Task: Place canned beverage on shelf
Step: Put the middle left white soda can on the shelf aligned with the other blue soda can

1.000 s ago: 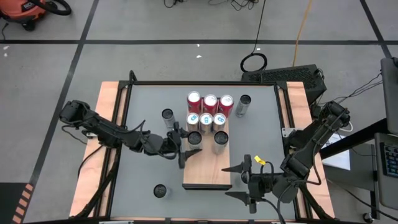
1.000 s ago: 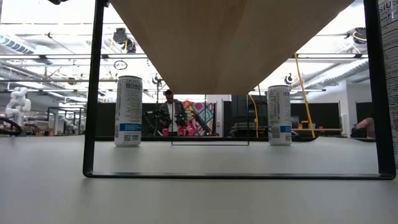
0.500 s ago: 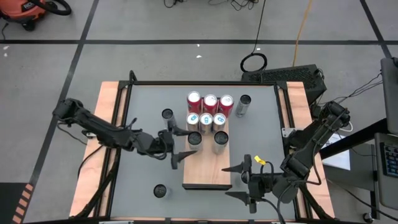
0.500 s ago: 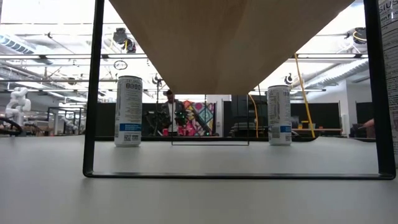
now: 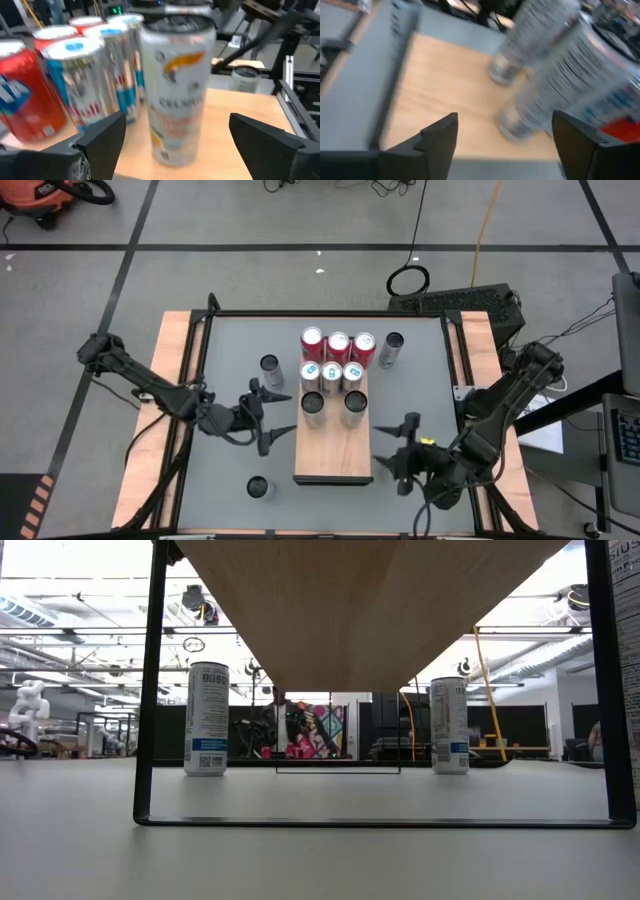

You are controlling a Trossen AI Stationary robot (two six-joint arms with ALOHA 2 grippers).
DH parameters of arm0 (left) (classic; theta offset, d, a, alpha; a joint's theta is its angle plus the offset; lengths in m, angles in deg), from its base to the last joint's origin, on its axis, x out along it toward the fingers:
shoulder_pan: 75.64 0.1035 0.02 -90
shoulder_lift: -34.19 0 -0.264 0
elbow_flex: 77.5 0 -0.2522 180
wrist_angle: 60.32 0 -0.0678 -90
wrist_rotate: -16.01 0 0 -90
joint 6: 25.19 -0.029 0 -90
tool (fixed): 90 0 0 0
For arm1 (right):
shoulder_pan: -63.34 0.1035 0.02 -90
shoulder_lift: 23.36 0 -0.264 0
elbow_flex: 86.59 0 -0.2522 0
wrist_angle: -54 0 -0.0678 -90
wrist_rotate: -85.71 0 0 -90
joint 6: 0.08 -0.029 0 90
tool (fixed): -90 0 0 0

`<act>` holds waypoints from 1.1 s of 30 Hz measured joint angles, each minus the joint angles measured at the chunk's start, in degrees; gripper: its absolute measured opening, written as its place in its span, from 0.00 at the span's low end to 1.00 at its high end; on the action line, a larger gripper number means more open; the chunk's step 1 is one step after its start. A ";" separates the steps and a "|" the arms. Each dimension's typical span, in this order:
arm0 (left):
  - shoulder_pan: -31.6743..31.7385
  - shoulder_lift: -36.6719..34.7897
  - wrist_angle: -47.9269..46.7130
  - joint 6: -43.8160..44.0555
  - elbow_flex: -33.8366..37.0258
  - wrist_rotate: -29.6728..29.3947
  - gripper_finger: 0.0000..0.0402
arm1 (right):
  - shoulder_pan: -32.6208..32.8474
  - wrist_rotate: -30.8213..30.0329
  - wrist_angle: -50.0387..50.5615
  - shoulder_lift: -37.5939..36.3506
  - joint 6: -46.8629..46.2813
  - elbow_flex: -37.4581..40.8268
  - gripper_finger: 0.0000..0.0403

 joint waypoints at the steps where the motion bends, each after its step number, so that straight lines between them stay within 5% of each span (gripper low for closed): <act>1: -0.47 0.41 -0.29 0.78 0.00 0.00 0.87 | 0.00 -0.45 2.71 -0.26 -1.86 0.00 0.62; 6: -3.13 3.71 0.17 1.71 0.02 0.50 0.86 | -1.03 0.68 11.36 -2.94 -6.23 0.02 0.51; 14: -5.20 9.07 5.96 1.91 0.02 0.87 0.69 | -6.56 2.46 12.01 -5.73 -6.43 0.03 0.30; 26: -4.42 15.57 15.81 -2.53 0.02 0.91 0.46 | -12.12 4.80 1.01 -5.55 -6.39 9.33 0.05; 33: -2.13 15.57 15.58 -2.62 0.02 0.11 0.43 | -14.76 6.45 -4.29 -5.55 -1.81 10.91 0.01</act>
